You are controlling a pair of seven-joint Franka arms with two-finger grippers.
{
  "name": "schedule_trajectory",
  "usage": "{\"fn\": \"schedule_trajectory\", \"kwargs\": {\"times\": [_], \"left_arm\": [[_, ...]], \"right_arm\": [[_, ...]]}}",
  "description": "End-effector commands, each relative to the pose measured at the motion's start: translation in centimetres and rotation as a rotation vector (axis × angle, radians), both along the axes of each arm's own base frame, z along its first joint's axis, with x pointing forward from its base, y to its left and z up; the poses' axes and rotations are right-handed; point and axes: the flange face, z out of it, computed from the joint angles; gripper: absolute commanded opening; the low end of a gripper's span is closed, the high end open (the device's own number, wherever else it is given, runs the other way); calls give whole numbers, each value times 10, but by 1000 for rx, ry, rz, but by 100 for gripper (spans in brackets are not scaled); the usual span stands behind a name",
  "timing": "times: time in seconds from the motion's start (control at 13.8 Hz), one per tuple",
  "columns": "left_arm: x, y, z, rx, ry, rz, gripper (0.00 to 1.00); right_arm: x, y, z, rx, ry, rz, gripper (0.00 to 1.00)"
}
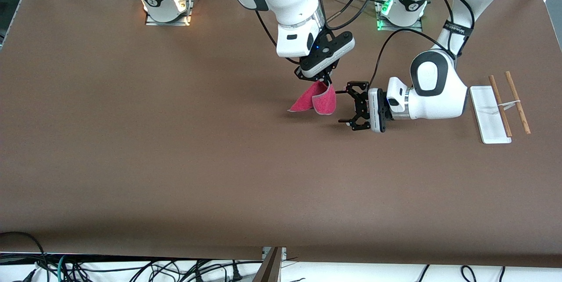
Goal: Pass towel and hang on rack
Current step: 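Close the left gripper on the hanging towel below the right gripper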
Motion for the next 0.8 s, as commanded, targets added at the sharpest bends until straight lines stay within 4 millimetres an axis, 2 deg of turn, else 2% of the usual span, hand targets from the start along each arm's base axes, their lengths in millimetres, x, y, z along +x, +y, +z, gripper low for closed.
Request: {"fn": "schedule_trajectory", "kwargs": {"times": [0.0,0.07,0.14,0.43,0.51,0.72], "left_arm": [[-11,5,-5,-43,-80,0,100],[-12,2,-4,-45,-81,-1,95],[-11,3,-3,-34,-92,5,85],[-15,-17,0,-14,-130,-11,11],[-14,-17,0,-13,-132,-7,0],[-14,-16,3,-12,-138,-6,0]], "right_arm": [[-1,3,4,1,-20,-4,0],[-1,3,4,1,-20,-4,0],[-1,3,4,1,-20,-4,0],[0,3,4,5,-23,-4,0],[0,3,5,6,-24,-4,0],[1,2,5,7,-26,-4,0]]}}
